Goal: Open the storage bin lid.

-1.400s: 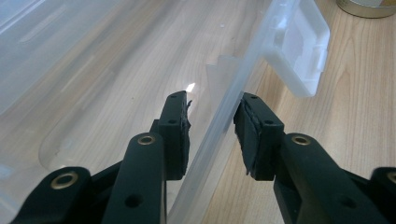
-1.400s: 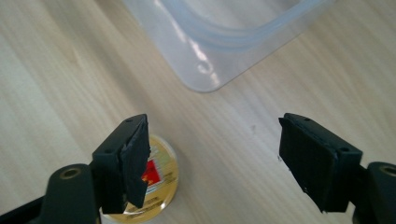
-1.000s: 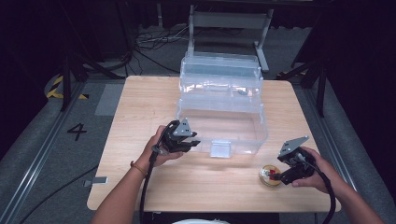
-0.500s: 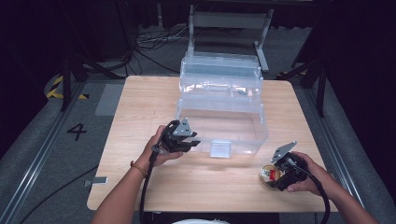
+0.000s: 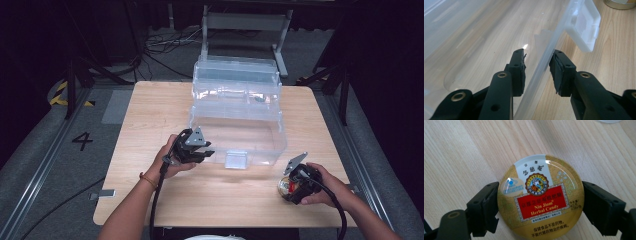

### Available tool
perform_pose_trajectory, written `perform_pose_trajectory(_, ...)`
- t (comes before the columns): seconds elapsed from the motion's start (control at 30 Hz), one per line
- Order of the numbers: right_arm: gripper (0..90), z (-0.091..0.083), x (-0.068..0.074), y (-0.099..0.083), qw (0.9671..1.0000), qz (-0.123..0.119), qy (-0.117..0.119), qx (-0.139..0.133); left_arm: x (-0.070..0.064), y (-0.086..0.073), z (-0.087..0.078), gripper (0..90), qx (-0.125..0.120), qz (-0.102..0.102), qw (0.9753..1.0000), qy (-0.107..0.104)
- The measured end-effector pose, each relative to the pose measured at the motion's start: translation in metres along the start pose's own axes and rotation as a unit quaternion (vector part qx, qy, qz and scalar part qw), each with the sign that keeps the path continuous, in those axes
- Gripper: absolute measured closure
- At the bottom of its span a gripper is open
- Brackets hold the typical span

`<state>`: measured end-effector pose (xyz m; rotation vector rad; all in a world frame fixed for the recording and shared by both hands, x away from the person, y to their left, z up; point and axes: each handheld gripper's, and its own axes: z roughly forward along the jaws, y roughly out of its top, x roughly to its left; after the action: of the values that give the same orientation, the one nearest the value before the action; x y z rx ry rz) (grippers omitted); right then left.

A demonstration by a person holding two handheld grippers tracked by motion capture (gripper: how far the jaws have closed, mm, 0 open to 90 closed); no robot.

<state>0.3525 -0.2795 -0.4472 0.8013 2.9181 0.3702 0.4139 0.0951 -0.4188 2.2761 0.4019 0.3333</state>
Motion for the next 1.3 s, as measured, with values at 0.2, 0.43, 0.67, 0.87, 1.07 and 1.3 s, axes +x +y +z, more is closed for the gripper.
perform_pose_trajectory(0.2, 20.0, 0.002, 0.001, 0.002, 1.0000, -0.006, 0.002, 0.003, 0.000, 0.000, 0.000, 64.7, -0.001, -0.004, 1.0000, 0.001)
perform_pose_trajectory(0.43, 20.3, 0.002, 0.001, -0.004, 0.9997, -0.002, 0.013, -0.019, -0.004, 0.002, -0.003, 64.7, -0.002, 0.006, 0.9999, 0.009)
perform_pose_trajectory(0.67, 20.5, -0.002, -0.009, -0.010, 0.9996, 0.011, 0.004, -0.027, -0.012, 0.007, -0.011, 55.7, 0.005, 0.027, 0.9992, 0.029)
perform_pose_trajectory(0.87, 20.5, -0.001, -0.015, -0.014, 0.9994, 0.023, -0.006, -0.026, -0.018, 0.009, -0.027, 48.6, 0.002, 0.045, 0.9984, 0.036)
perform_pose_trajectory(1.07, 20.5, -0.004, -0.020, -0.019, 0.9989, 0.032, -0.011, -0.034, -0.018, 0.008, -0.039, 40.2, -0.002, 0.044, 0.9978, 0.049)
perform_pose_trajectory(1.3, 20.5, -0.010, -0.028, -0.024, 0.9978, 0.046, -0.020, -0.045, -0.007, 0.006, -0.048, 25.1, -0.009, 0.019, 0.9980, 0.060)
